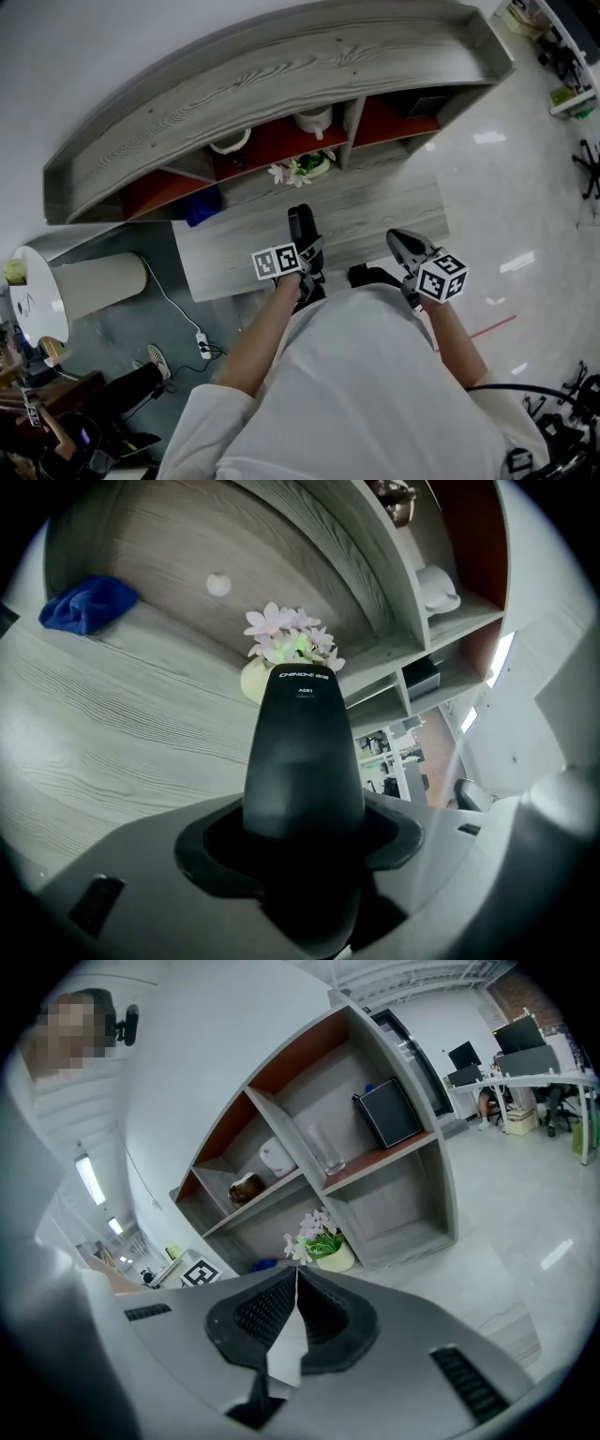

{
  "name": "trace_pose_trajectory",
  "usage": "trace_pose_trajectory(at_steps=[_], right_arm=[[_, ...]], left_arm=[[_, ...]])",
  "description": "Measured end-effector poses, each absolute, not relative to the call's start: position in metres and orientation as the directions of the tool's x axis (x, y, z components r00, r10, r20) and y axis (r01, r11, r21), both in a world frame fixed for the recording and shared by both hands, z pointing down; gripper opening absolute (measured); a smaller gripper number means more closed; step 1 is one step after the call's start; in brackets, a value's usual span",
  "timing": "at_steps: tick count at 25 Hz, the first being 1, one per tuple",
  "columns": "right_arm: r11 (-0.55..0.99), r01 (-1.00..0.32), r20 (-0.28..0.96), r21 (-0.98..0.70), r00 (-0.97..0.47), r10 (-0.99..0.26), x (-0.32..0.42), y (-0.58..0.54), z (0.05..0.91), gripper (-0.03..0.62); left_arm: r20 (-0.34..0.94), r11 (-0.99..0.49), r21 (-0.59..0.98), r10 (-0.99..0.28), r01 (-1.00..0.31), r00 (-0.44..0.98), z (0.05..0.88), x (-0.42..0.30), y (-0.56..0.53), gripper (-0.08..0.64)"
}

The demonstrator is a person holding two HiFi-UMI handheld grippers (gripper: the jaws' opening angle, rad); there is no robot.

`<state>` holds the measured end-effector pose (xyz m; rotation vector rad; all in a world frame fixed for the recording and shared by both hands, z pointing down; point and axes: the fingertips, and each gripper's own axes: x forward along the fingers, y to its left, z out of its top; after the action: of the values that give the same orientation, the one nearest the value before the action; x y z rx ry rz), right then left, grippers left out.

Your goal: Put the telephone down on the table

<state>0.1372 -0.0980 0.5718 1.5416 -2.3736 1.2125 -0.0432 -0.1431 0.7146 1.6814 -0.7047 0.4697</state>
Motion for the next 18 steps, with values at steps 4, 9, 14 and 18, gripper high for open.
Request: trace_pose_trajectory(at_steps=[4, 9, 14, 18], right_arm=[[0.189, -0.793, 0.45, -0.58, -0.505, -0.737, 0.153, -0.102, 0.58, 0.02], [0.189, -0.792, 0.466, -0.581, -0.514, -0.721, 0.174, -0.106, 0.593, 0.019], [0.203, -0.798, 0.49, -0.568, -0.525, -0.696, 0.188, -0.116, 0.616, 0.02], [0.215, -0.786, 0.486, -0.58, -0.546, -0.683, 0.194, -0.121, 0.621, 0.02]], left_arm=[[0.684, -0.136, 0.695, -0.178, -0.706, 0.708, 0.731, -0.008, -0.15, 0.288], [0.715, -0.144, 0.662, -0.173, -0.735, 0.677, 0.744, 0.026, -0.16, 0.288], [0.74, -0.154, 0.634, -0.16, -0.758, 0.653, 0.757, 0.053, -0.166, 0.288], [0.774, -0.148, 0.598, -0.149, -0.787, 0.616, 0.771, 0.07, -0.169, 0.288]])
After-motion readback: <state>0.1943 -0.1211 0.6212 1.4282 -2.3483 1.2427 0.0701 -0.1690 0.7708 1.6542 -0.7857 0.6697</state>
